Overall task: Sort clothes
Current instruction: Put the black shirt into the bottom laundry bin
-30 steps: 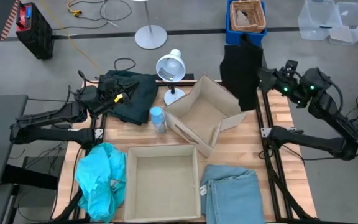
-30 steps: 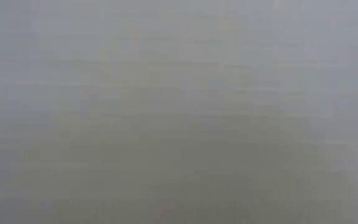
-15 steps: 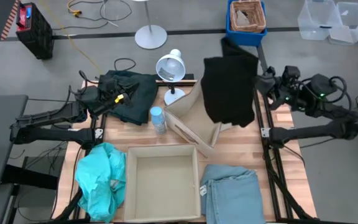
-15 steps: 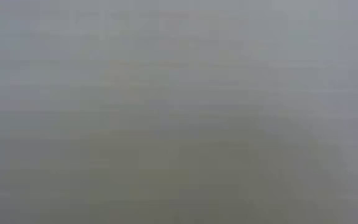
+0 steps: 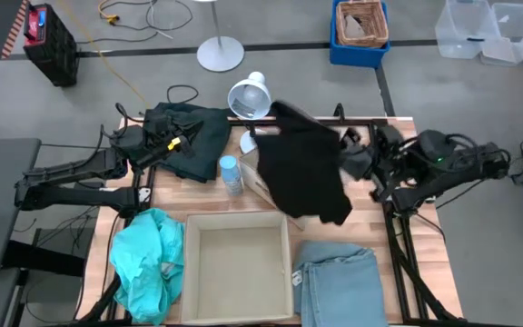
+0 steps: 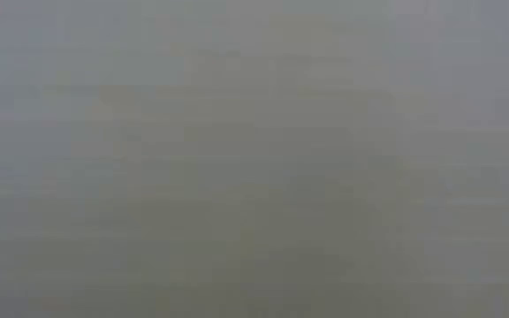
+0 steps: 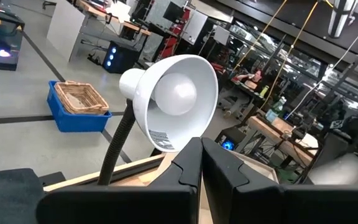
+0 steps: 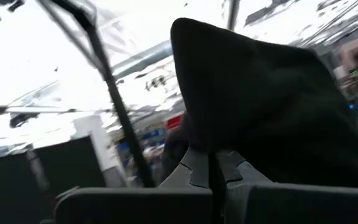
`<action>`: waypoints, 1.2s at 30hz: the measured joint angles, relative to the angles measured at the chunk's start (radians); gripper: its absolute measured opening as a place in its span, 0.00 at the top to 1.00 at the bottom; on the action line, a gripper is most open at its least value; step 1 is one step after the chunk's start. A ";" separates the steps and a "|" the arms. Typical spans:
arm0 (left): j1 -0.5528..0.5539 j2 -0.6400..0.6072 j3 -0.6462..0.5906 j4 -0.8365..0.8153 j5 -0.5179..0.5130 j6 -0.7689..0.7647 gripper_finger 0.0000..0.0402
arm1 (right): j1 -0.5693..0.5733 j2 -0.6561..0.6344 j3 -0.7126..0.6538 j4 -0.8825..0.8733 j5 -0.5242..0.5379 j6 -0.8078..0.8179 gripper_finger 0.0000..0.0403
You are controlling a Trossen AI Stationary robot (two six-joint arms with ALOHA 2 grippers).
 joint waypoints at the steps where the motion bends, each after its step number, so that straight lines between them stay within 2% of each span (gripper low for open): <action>1: 0.000 0.000 0.000 0.000 0.000 0.000 0.98 | 0.012 0.020 0.013 -0.001 -0.009 0.003 1.00; 20: 0.000 -0.007 0.000 0.004 0.000 -0.011 0.98 | 0.181 0.546 0.443 -0.041 -0.014 0.034 1.00; 28: 0.000 -0.034 0.000 0.008 0.000 -0.032 0.98 | 0.206 0.671 0.479 -0.096 -0.008 0.179 1.00; 32: 0.000 -0.053 0.000 0.010 0.012 -0.038 0.98 | 0.185 0.721 0.479 -0.160 -0.006 0.302 0.94; 36: 0.000 -0.072 0.000 0.009 0.056 -0.034 0.98 | 0.158 0.753 0.479 -0.309 -0.029 0.416 0.81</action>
